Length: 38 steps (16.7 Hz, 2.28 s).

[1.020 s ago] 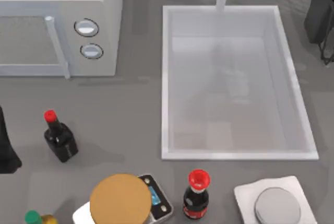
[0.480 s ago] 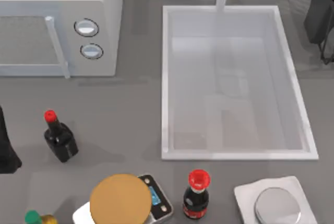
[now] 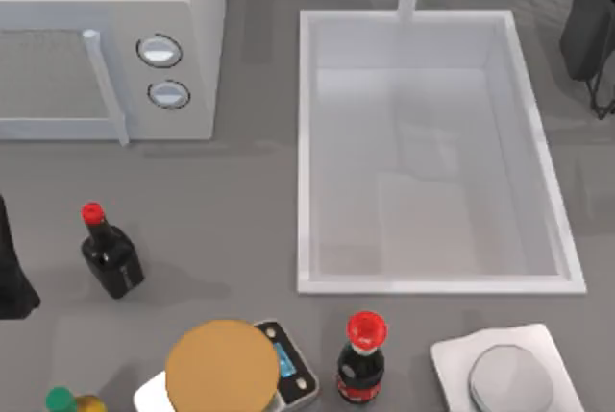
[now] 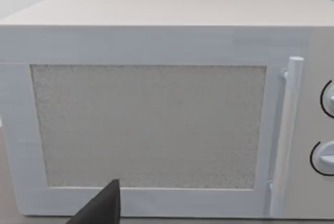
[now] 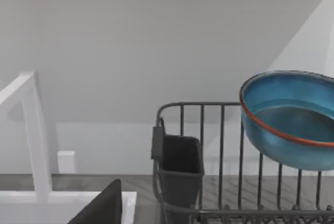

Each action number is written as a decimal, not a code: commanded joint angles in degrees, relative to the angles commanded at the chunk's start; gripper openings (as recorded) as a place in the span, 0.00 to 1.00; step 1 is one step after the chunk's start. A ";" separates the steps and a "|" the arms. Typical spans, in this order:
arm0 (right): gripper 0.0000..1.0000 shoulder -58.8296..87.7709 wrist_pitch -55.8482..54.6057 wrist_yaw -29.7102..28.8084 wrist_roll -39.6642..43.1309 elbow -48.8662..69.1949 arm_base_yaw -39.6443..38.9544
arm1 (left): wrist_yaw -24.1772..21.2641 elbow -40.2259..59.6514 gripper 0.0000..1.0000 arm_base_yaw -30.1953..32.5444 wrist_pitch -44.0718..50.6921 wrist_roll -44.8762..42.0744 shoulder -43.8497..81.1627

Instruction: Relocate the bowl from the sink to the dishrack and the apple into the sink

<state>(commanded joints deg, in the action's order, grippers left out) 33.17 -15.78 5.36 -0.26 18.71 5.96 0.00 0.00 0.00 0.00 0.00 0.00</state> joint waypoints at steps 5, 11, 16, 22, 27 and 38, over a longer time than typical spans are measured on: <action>1.00 -22.59 10.39 -3.53 0.17 -12.30 -3.92 | 0.00 0.00 1.00 0.00 0.00 0.00 0.00; 1.00 -33.17 15.78 -5.36 0.26 -18.71 -5.96 | 0.00 0.00 1.00 0.00 0.00 0.00 0.00; 1.00 -33.17 15.78 -5.36 0.26 -18.71 -5.96 | 0.00 0.00 1.00 0.00 0.00 0.00 0.00; 1.00 -33.17 15.78 -5.36 0.26 -18.71 -5.96 | 0.00 0.00 1.00 0.00 0.00 0.00 0.00; 1.00 -33.17 15.78 -5.36 0.26 -18.71 -5.96 | 0.00 0.00 1.00 0.00 0.00 0.00 0.00; 1.00 -33.09 15.85 -5.36 0.28 -18.63 -5.93 | 0.00 0.00 1.00 0.00 0.00 0.00 0.00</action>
<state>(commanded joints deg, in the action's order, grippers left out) 0.08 0.06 0.00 0.02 0.08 0.03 0.00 0.00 0.00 0.00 0.00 0.00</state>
